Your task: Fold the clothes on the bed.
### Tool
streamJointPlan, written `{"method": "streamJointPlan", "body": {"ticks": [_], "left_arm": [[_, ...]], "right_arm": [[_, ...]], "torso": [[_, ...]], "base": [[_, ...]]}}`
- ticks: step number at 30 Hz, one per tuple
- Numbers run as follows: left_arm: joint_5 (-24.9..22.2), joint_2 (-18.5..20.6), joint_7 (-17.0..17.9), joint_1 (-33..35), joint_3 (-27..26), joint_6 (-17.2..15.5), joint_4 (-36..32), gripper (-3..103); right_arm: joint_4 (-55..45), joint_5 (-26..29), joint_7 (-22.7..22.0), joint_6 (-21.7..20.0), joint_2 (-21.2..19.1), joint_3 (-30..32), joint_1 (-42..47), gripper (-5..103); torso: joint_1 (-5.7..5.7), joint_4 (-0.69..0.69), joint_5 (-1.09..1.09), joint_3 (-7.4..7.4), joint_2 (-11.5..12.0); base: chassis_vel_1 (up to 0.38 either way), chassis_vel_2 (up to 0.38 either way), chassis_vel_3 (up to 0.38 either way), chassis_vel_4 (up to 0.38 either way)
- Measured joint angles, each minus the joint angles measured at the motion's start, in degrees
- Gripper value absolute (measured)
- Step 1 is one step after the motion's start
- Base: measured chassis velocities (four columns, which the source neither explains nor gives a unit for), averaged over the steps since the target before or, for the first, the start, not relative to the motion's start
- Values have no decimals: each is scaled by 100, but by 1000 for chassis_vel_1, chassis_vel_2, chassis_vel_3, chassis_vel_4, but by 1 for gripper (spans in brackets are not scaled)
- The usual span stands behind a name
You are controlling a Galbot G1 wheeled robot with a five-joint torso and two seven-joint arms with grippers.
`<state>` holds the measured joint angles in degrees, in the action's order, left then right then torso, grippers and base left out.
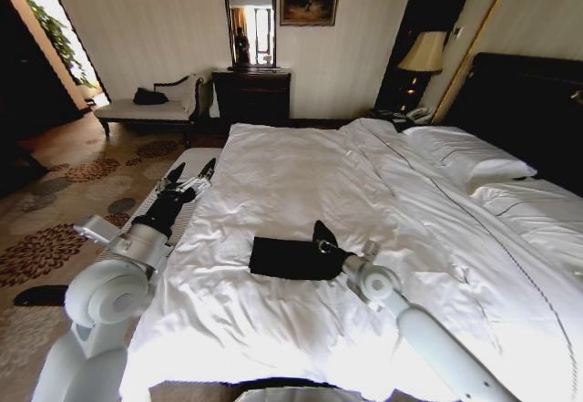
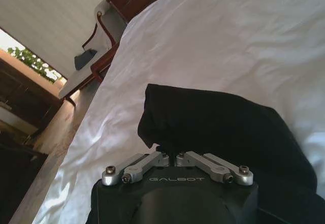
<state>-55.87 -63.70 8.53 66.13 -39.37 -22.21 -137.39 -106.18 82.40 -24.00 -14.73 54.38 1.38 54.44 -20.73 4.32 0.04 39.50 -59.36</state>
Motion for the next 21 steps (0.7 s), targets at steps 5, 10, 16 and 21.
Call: {"method": "streamJointPlan", "body": {"ticks": [5,10,16,21], "left_arm": [[6,4,19,5,-32,-14,0,100],[14,2,27,89,-113,-26,-49,100],[20,-13,34,189,-210,-31,-111,100],[20,-16,36,323,-345,-33,-203,100]], "right_arm": [[260,-91,99,5,163,-337,-218,2],[541,-135,118,15,585,-677,-481,2],[680,-174,81,17,1030,-975,-691,2],[816,-199,25,-17,1403,-1210,-846,2]], "torso": [[0,1,0,-1,0],[0,1,0,-1,-1],[0,0,0,-1,0],[1,0,0,0,0]], "base": [[0,0,0,0],[0,0,0,0],[0,0,0,0],[0,0,0,0]]}}
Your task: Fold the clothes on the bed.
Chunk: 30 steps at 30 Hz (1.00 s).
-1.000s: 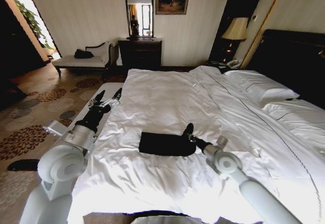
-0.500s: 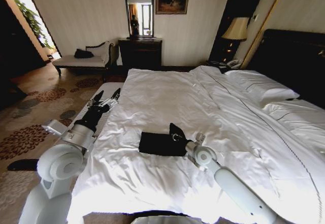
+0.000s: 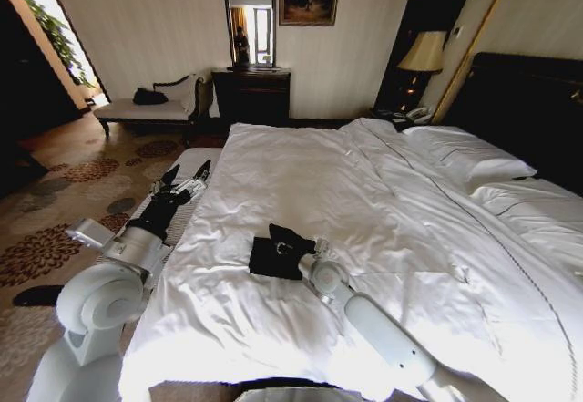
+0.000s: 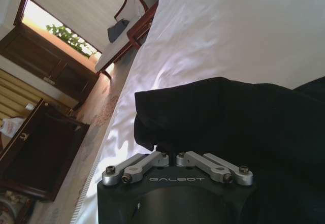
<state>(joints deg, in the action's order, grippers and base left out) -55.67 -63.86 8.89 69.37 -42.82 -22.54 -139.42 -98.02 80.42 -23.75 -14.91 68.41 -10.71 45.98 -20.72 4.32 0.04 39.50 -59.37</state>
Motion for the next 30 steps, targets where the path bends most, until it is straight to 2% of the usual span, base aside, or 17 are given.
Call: {"method": "streamJointPlan", "body": {"ticks": [13,14,17,20,23,26,29,30], "left_arm": [[30,-54,1,-14,46,-6,27,100],[48,-65,1,-27,67,-8,45,100],[76,-80,1,-51,108,-17,92,100],[83,-80,1,-66,115,-19,122,100],[90,-79,1,-87,122,-22,159,100],[108,-84,0,-92,133,-23,184,100],[167,-92,-11,-97,150,-23,223,100],[167,-92,-11,-97,150,-23,223,100]], "right_arm": [[337,-194,84,-36,150,-115,-30,2],[364,-246,140,5,154,-105,-37,-2],[400,-439,505,224,188,-68,-37,13],[388,-495,696,366,217,-66,-27,19],[302,-591,898,522,289,-59,-3,35],[154,-613,981,603,305,-51,34,41],[-15,-536,1306,922,294,14,100,57],[-15,-536,1306,922,294,14,100,57]], "torso": [[0,1,-2,0,0],[0,1,-2,0,0],[0,1,-1,0,0],[0,1,-1,0,0],[0,1,-1,0,0],[0,0,-1,0,-1],[0,1,-1,0,0],[0,1,-1,0,0]], "base": [[0,0,0,0],[0,0,0,0],[0,0,0,0],[0,0,0,0],[0,0,0,0],[0,0,0,0],[0,0,0,0],[0,0,0,0]]}}
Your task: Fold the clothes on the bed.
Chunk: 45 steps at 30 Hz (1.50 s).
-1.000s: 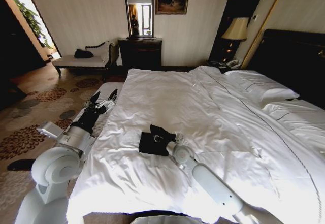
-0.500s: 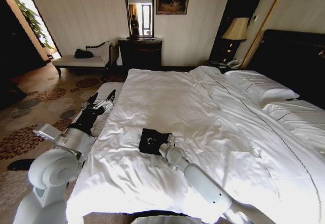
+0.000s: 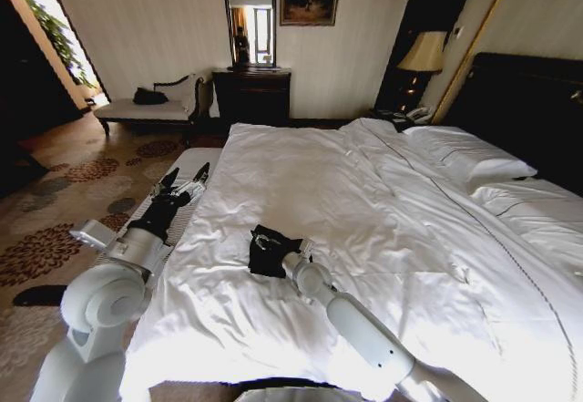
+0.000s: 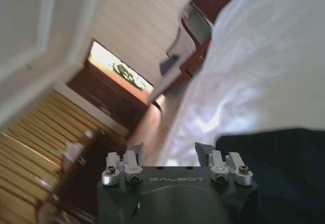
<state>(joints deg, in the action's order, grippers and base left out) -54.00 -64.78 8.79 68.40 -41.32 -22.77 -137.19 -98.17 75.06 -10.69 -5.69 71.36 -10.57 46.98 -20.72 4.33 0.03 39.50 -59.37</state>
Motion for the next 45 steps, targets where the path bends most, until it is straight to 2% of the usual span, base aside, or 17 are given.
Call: {"method": "streamJointPlan", "body": {"ticks": [1,4,7,8,10,12,13,29,37,45], "left_arm": [[5,-1,-2,0,1,1,3,100],[9,-1,-12,-1,4,7,5,100],[10,4,-17,1,6,10,4,100],[13,8,-18,7,5,11,4,100],[15,10,-20,11,5,12,3,100],[21,16,-22,34,-5,13,-3,100],[23,22,-23,51,-15,14,-12,100],[117,5,-41,314,-169,61,-160,100],[144,-51,-46,332,-172,73,-178,100],[166,-70,-55,332,-154,78,-192,100]], "right_arm": [[17,41,83,79,4,32,-1,57],[327,200,224,386,114,230,-105,73],[600,255,182,475,205,297,-208,79],[939,253,121,557,306,315,-331,89],[1105,220,98,583,356,314,-391,89],[1552,79,73,639,501,287,-558,98],[1715,15,68,645,581,274,-621,99],[2497,-751,220,834,1422,-371,-616,100],[1852,-717,220,944,1221,-484,-611,100],[977,-556,226,947,672,-439,9,100]], "torso": [[1,0,1,0,0],[1,0,0,0,0],[0,0,0,0,0],[0,1,0,0,0],[0,0,0,0,0],[0,-1,1,1,0],[0,-1,0,0,0],[0,-1,1,0,0],[0,-2,0,0,0],[0,1,-1,0,0]], "base": [[0,0,0,0],[0,0,0,0],[0,0,0,0],[0,0,0,0],[0,0,0,0],[0,0,0,0],[0,0,0,0],[0,0,0,0],[0,0,0,0],[0,0,0,0]]}}
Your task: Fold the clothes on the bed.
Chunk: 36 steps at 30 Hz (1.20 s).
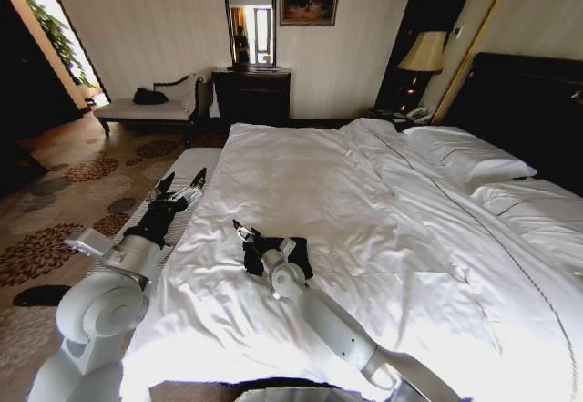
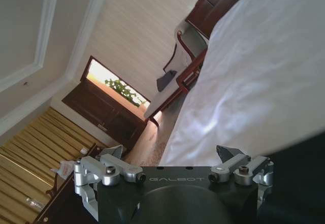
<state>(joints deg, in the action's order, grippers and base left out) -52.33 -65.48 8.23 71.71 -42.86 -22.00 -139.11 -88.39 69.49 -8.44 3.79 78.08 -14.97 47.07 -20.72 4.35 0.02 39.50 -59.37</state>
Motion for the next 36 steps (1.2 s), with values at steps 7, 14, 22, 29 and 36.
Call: {"method": "streamJointPlan", "body": {"ticks": [7,14,22,29,36], "left_arm": [[22,-5,-8,12,56,3,-8,100],[40,-16,-14,48,81,3,-30,100],[41,38,-15,113,2,8,-45,100],[189,82,30,117,30,65,172,100],[1164,37,45,476,251,-60,294,100]], "right_arm": [[-264,-220,69,8,-176,-19,658,100],[-460,-363,72,-53,-221,-153,963,100],[-1190,-487,114,-157,-636,-163,1208,100],[-1539,-1259,674,352,-1792,1263,1590,100],[-1535,-2637,503,428,-2239,3056,2329,100]], "torso": [[0,-1,0,-1,0],[0,-2,0,-1,0],[0,-2,2,-1,0],[0,-1,1,-1,0],[-2,4,-1,0,0]], "base": [[0,0,0,0],[0,0,0,0],[0,0,0,0],[0,0,0,0],[0,0,0,0]]}}
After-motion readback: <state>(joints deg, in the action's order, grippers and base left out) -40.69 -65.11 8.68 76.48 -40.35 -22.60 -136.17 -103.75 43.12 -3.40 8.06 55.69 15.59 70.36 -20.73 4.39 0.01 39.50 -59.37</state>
